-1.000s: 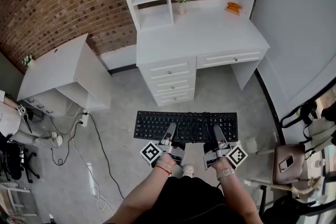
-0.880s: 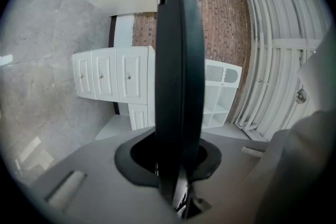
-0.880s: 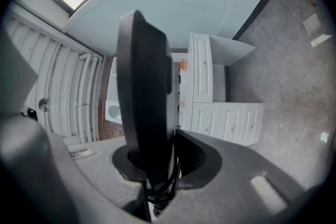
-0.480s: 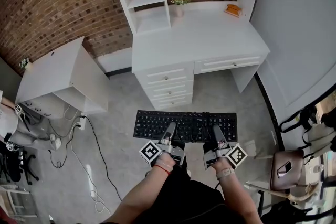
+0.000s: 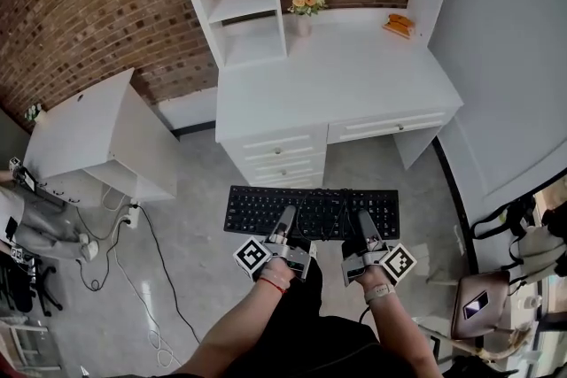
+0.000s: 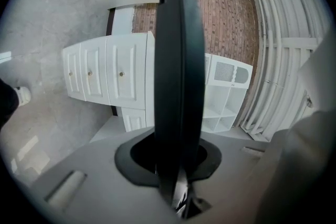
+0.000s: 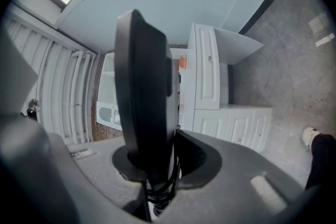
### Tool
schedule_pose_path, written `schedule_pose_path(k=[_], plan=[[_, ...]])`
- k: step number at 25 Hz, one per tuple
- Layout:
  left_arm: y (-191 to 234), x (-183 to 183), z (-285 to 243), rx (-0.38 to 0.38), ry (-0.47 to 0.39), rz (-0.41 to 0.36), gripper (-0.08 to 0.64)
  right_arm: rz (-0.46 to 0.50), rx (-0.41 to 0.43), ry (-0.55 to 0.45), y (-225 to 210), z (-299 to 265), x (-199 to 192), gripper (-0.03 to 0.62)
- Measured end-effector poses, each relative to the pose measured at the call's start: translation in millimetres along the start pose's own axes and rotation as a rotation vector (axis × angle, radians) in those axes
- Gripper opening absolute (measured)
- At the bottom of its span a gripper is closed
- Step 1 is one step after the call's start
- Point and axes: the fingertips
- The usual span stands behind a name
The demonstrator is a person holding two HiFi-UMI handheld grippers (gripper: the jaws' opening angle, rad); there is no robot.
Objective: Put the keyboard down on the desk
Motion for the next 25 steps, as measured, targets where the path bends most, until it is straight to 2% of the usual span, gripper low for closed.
schedule_pose_path(k=[8,19,25], plan=[[4,39,-65,0.009,0.010,-0.014,0.055,0.005,-0.002,-0.003,-5,-57,48,0.080],[11,88,-132,0.013,0.022,-0.009,0.055,-0.010,-0.012,-0.007,-14,-125,91,0.080],[19,109,-166,0.012,0.041,0.024,0.055,0.009,-0.026,-0.029,-23,-152,113,0.080]])
Point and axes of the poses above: the fingertips, and each gripper's own axes: z backward along the fingers, y to its left, x out of its top, and after that the axes turned 14 degrees about y, right-handed
